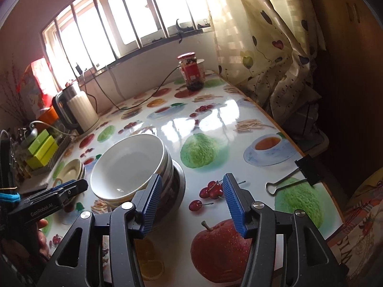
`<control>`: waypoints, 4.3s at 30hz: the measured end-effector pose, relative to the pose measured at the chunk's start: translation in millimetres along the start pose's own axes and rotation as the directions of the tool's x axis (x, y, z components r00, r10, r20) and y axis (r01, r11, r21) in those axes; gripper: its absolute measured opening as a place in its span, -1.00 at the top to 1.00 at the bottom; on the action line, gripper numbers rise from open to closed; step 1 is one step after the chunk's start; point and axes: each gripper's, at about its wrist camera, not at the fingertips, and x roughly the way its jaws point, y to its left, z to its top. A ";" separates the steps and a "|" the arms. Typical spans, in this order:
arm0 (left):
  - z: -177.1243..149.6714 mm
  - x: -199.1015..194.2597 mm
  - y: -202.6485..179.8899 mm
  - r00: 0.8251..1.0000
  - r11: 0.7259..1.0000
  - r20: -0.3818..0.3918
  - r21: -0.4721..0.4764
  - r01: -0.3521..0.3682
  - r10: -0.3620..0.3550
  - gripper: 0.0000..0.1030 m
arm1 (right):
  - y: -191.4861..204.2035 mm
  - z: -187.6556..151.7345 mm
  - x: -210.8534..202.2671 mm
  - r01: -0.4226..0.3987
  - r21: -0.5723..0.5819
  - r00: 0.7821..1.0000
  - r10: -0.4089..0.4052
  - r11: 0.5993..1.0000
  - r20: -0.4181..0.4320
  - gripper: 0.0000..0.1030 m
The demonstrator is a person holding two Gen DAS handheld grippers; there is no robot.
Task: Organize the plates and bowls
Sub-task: 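Close both grippers on the rim of the nested blue-striped bowls, then lift the bowl stack and carry it toward the cream plate stack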
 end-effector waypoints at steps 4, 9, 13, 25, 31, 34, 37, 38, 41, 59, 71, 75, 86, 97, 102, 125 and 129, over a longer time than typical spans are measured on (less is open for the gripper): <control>-3.4 9.8 10.8 0.999 0.999 -0.028 -0.045 0.028 -0.030 0.17 | -5.0 -5.8 7.5 -0.008 0.016 1.000 0.008 1.000 -0.021 -0.11; -7.1 17.5 15.5 0.996 0.994 -0.047 -0.082 0.070 -0.074 0.17 | -8.3 -10.6 19.1 -0.024 0.036 0.998 0.026 0.999 -0.049 -0.12; -7.6 23.6 15.2 0.993 0.991 -0.058 -0.097 0.095 -0.101 0.17 | -9.1 -13.0 27.3 -0.031 0.041 0.998 0.034 0.999 -0.062 -0.12; -6.7 40.7 12.8 0.977 0.972 -0.088 -0.150 0.180 -0.194 0.17 | -18.2 -14.5 44.9 -0.067 0.073 0.993 0.074 0.995 -0.089 -0.12; -4.9 42.6 12.8 0.971 0.966 -0.083 -0.154 0.208 -0.222 0.17 | -14.9 -15.8 49.0 -0.098 0.063 0.990 0.104 0.993 -0.098 -0.06; -4.8 46.0 13.1 0.962 0.957 -0.089 -0.163 0.242 -0.258 0.17 | -14.8 -15.4 52.1 -0.118 0.067 0.987 0.124 0.991 -0.102 0.08; -5.6 49.4 14.3 0.957 0.950 -0.094 -0.178 0.255 -0.275 0.17 | -16.5 -15.2 53.7 -0.145 0.083 0.983 0.153 0.986 -0.103 0.17; -6.1 49.9 15.1 0.955 0.948 -0.092 -0.185 0.261 -0.281 0.17 | -17.5 -15.2 54.3 -0.158 0.093 0.981 0.167 0.983 -0.103 0.22; -6.6 50.8 14.7 0.954 0.946 -0.093 -0.186 0.266 -0.286 0.17 | -19.3 -15.3 56.0 -0.191 0.109 0.974 0.202 0.976 -0.101 0.35; -8.9 57.6 18.8 0.913 0.899 -0.084 -0.235 0.371 -0.399 0.56 | -38.1 -18.2 65.2 -0.323 0.272 0.929 0.358 0.906 -0.090 0.57; -7.2 57.2 14.4 0.911 0.900 -0.085 -0.213 0.380 -0.404 0.71 | -38.8 -17.1 66.4 -0.344 0.281 0.921 0.381 0.896 -0.086 0.67; -6.0 55.4 11.3 0.914 0.906 -0.086 -0.194 0.375 -0.397 0.76 | -37.8 -16.7 66.4 -0.353 0.278 0.918 0.388 0.894 -0.083 0.75; -5.8 55.5 9.9 0.912 0.904 -0.085 -0.199 0.380 -0.402 0.77 | -40.2 -16.4 67.6 -0.362 0.303 0.913 0.400 0.882 -0.074 0.75; -4.2 53.2 8.3 0.921 0.915 -0.088 -0.178 0.361 -0.381 0.77 | -40.9 -17.2 66.3 -0.364 0.291 0.914 0.399 0.885 -0.069 0.76; -4.0 53.0 8.1 0.922 0.917 -0.088 -0.175 0.358 -0.377 0.77 | -42.3 -18.6 66.8 -0.375 0.295 0.910 0.410 0.879 -0.064 0.76; -2.9 47.3 0.4 0.945 0.945 -0.080 -0.114 0.306 -0.316 0.76 | -43.1 -19.8 66.2 -0.382 0.296 0.908 0.415 0.876 -0.057 0.76; -3.7 46.7 -0.4 0.947 0.947 -0.078 -0.111 0.303 -0.312 0.76 | -43.3 -19.9 65.9 -0.382 0.294 0.908 0.415 0.876 -0.056 0.76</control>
